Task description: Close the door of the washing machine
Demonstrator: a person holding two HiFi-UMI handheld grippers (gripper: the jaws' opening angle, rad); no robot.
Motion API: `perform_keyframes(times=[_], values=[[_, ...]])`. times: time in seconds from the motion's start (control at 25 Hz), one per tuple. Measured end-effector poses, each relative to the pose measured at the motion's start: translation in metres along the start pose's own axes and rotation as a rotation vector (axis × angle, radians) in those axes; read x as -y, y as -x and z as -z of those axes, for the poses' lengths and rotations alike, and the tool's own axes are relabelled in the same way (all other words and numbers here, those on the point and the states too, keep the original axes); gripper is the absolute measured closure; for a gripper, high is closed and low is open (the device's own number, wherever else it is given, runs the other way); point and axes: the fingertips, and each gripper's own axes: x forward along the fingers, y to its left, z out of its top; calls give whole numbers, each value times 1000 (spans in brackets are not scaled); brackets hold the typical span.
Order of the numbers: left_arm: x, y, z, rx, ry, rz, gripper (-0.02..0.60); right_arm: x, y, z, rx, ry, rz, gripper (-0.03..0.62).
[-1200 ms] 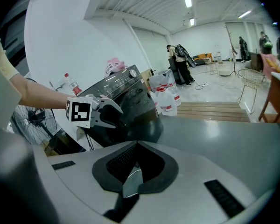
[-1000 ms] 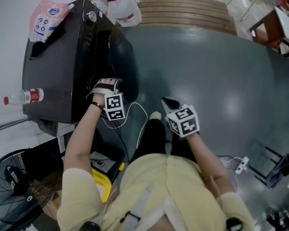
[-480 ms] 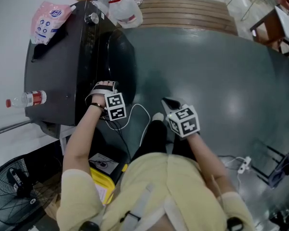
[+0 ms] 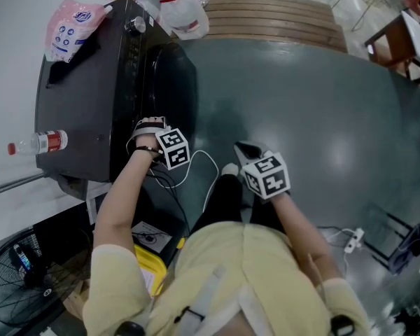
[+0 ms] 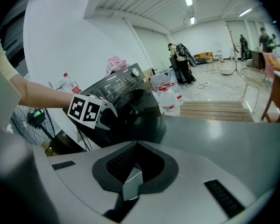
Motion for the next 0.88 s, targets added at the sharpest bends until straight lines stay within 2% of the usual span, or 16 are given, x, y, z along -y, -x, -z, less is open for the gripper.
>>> perform_keyframes(times=[0.16, 0.4, 0.72, 0.88], values=[[-1, -4, -1, -23, 17, 21, 350, 3, 0, 0, -4, -5, 1, 588], [-1, -7, -2, -19, -1, 29, 350, 11, 3, -2, -1, -16, 12, 588], [-1, -2, -3, 29, 28, 28, 350, 12, 5, -2, 0, -17, 14, 588], [2, 2, -3, 63, 74, 41, 350, 11, 4, -2, -1, -11, 11, 589]])
